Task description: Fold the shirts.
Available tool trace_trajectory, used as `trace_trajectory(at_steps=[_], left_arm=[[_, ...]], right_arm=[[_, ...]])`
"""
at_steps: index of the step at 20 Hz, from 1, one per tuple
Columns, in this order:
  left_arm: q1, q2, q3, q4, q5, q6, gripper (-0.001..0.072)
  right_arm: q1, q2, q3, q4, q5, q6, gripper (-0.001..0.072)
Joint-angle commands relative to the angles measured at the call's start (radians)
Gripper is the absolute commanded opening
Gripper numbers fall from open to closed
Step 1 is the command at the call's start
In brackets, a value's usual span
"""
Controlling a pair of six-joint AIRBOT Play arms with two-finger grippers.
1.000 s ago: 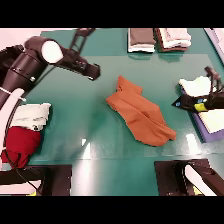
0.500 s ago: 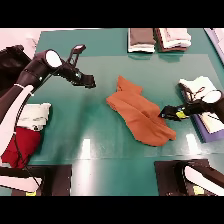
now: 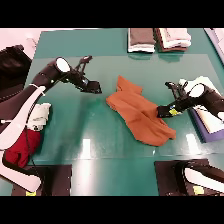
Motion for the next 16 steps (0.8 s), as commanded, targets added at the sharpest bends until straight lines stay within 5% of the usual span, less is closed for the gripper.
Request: trace_trajectory(at_steps=[1,7,9,10,16], left_arm=[[-0.036,-0.066,-0.001,-0.064,0.031,0.050,0.0554],[-0.116,-0.116,0.006,-0.073,0.095,0.068,0.0543],[-0.109,-0.111,0.013,-0.071,0.095,0.068,0.0150],[-0.102,-0.111,0.027,-0.071,0.076,0.068,0.0027],[0.008,0.092,0.236,-0.063,-0.017,0.059,0.0027]], right_arm=[[0.008,0.042,0.008,-0.018,0.000,0.003,0.0017],[0.008,0.097,0.008,-0.018,0.000,0.005,0.0017],[0.008,0.127,0.008,-0.018,-0.001,0.005,0.0017],[0.008,0.150,0.009,-0.018,-0.002,0.005,0.0017],[0.007,0.330,0.228,-0.021,0.080,0.005,0.0016]])
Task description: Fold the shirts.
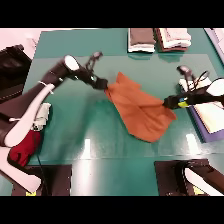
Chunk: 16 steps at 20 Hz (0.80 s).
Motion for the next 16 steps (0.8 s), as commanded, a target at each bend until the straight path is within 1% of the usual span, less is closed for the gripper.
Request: trace_trajectory(at_steps=[1,4,8,10,12,14,16], left_arm=[[0.059,0.182,0.113,0.013,-0.022,0.009,0.0027],[0.069,0.412,0.174,0.090,-0.020,0.014,0.0027],[0.069,0.648,0.174,0.093,-0.024,0.014,0.0027],[0.069,0.703,0.174,0.096,-0.036,0.014,0.0027],[0.068,0.718,0.174,0.104,-0.082,0.014,0.0027],[0.050,0.711,0.148,0.172,-0.108,0.013,0.0027],[0.028,0.690,0.077,0.239,-0.121,0.013,0.0027]], right_arm=[[0.001,0.099,0.191,-0.001,0.085,0.000,0.0016],[0.000,0.153,0.422,-0.002,0.173,0.043,0.0016],[0.000,0.174,0.629,-0.002,0.244,0.097,0.0015],[0.001,0.148,0.713,-0.002,0.293,0.123,0.0015],[0.001,0.101,0.804,-0.002,0.325,0.150,0.0015],[0.001,0.042,0.878,-0.002,0.335,0.174,0.0015],[0.001,-0.027,0.901,0.001,0.372,0.175,0.0015]])
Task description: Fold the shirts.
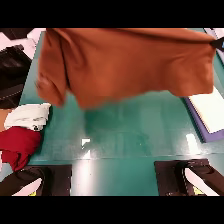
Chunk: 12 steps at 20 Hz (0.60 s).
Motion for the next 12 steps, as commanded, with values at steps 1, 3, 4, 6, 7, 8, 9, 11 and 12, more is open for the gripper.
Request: trace_trajectory(at_steps=[1,3,4,6,7,8,9,11,12], left_arm=[[-0.031,-0.012,-0.114,0.095,-0.036,-0.001,0.0027],[-0.056,-0.044,-0.244,0.098,-0.034,0.001,0.0027],[-0.072,-0.063,-0.319,0.099,-0.031,0.010,0.0027],[-0.111,-0.107,-0.462,0.098,-0.031,0.047,0.0027],[-0.136,-0.126,-0.530,0.098,-0.034,0.056,0.0028],[-0.161,-0.144,-0.586,0.094,-0.038,0.062,0.0028],[-0.188,-0.158,-0.633,0.090,-0.048,0.067,0.0028],[-0.247,-0.173,-0.713,0.058,-0.058,0.079,0.0029],[-0.271,-0.172,-0.738,0.042,-0.058,0.079,0.0030]], right_arm=[[0.000,-0.109,0.058,-0.001,0.077,0.027,0.0015],[0.005,-0.156,-0.034,-0.002,0.077,0.024,0.0015],[0.018,-0.175,-0.103,-0.004,0.065,0.016,0.0014],[0.039,-0.196,-0.252,-0.005,0.018,0.004,0.0015],[0.047,-0.201,-0.323,-0.004,-0.015,0.004,0.0015],[0.052,-0.203,-0.381,-0.003,-0.045,0.004,0.0015],[0.051,-0.201,-0.435,-0.002,-0.074,0.004,0.0015],[0.051,-0.201,-0.501,-0.002,-0.091,0.004,0.0015],[0.051,-0.201,-0.525,-0.002,-0.090,0.004,0.0015]])
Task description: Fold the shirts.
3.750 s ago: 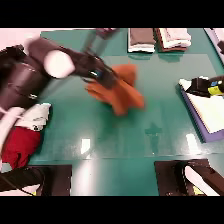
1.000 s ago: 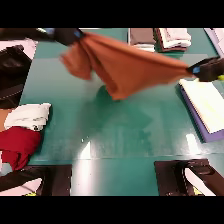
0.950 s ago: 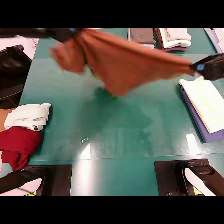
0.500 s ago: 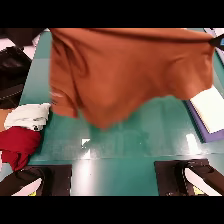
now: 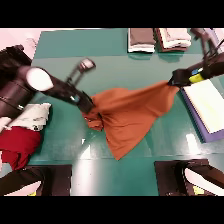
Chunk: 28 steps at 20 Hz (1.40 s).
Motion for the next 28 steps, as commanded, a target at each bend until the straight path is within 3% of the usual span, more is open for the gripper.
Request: trace_trajectory(at_steps=[1,2,3,8,10,14,17,21,23,28], left_arm=[[-0.091,-0.023,-0.132,-0.052,-0.018,0.017,0.0065],[-0.107,-0.023,-0.135,-0.061,-0.019,0.016,0.0320],[-0.117,-0.023,-0.135,-0.073,-0.019,0.016,0.0513],[-0.067,-0.011,-0.021,-0.086,-0.061,-0.001,0.0494],[0.041,-0.011,0.076,-0.086,-0.055,-0.022,0.0494],[0.301,-0.035,0.120,-0.088,0.095,-0.074,0.0493],[0.412,-0.155,0.120,-0.107,0.049,-0.073,0.0494],[0.425,-0.359,0.120,-0.211,-0.016,-0.052,0.0496],[0.425,-0.441,0.120,-0.303,-0.069,-0.023,0.0635],[0.425,-0.503,0.092,-0.367,-0.084,0.006,0.0635]], right_arm=[[0.005,-0.008,-0.122,0.003,-0.039,-0.002,0.0015],[0.005,-0.008,-0.129,0.003,-0.042,-0.002,0.0015],[0.005,-0.008,-0.130,0.004,-0.043,-0.002,0.0015],[0.005,-0.008,-0.130,0.006,-0.042,-0.002,0.0015],[0.005,-0.008,-0.130,0.006,-0.037,-0.002,0.0015],[0.005,-0.008,-0.130,0.006,-0.034,-0.002,0.0016],[0.005,-0.008,-0.130,0.006,-0.039,-0.002,0.0016],[0.005,-0.008,-0.130,0.006,-0.037,-0.002,0.0016],[0.005,-0.008,-0.130,0.006,-0.034,-0.002,0.0016],[0.005,-0.008,-0.130,0.007,-0.035,-0.002,0.0016]])
